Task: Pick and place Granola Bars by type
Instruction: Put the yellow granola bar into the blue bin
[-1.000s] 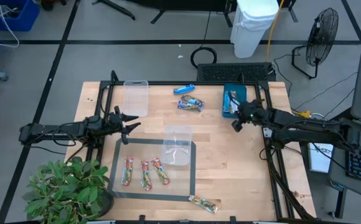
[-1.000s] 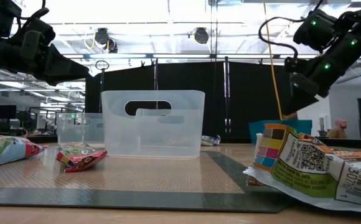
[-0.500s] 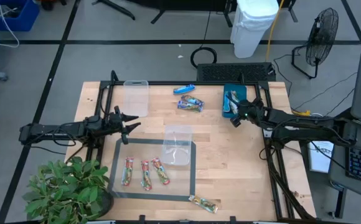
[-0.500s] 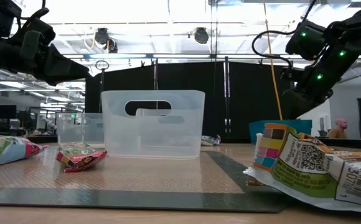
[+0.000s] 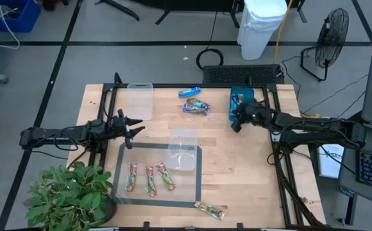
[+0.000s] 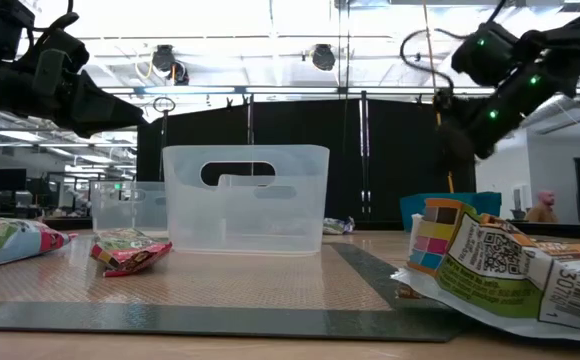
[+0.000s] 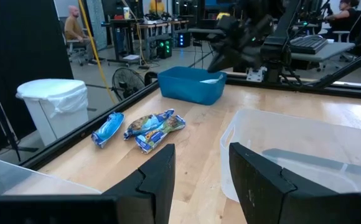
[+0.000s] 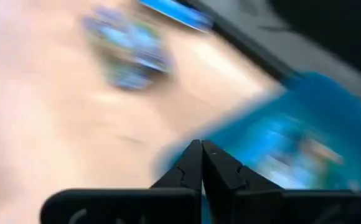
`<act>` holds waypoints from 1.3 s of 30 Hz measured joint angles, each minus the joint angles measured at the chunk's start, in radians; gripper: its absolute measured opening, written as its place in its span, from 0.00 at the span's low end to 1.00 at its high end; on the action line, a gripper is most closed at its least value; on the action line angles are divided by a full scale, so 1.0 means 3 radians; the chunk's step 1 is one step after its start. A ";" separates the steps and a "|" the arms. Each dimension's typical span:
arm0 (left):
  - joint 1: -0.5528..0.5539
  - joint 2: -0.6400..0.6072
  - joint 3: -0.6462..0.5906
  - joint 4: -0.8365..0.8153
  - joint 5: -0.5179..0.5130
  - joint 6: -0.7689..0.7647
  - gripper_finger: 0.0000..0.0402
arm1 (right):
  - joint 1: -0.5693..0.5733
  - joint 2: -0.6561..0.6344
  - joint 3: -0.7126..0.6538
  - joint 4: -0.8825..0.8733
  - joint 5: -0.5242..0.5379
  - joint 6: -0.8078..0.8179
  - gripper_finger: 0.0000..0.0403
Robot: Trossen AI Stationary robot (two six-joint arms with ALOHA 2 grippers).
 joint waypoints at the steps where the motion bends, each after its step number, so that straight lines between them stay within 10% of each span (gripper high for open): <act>1: -0.0001 0.0001 0.0000 0.0000 0.0000 0.0000 0.39 | 0.0002 0.0000 0.0000 0.0100 -0.0304 -0.0037 0.00; 8: -0.0001 0.0001 0.0000 0.0000 0.0000 0.0000 0.39 | 0.0265 0.0001 0.0000 0.0346 -0.2547 0.0028 0.00; 14: -0.0001 0.0000 -0.0001 0.0000 0.0000 0.0000 0.39 | 0.0929 0.0113 0.0000 0.0327 -0.3038 0.0384 0.00; 24: -0.0001 0.0001 -0.0001 -0.0001 0.0000 0.0000 0.39 | 0.2319 0.0537 0.0002 0.1237 -0.2463 0.0066 0.00; 39: 0.0000 0.0001 -0.0001 -0.0001 0.0000 0.0000 0.39 | 0.2821 0.1811 0.0927 0.0695 -0.1994 -0.0135 0.00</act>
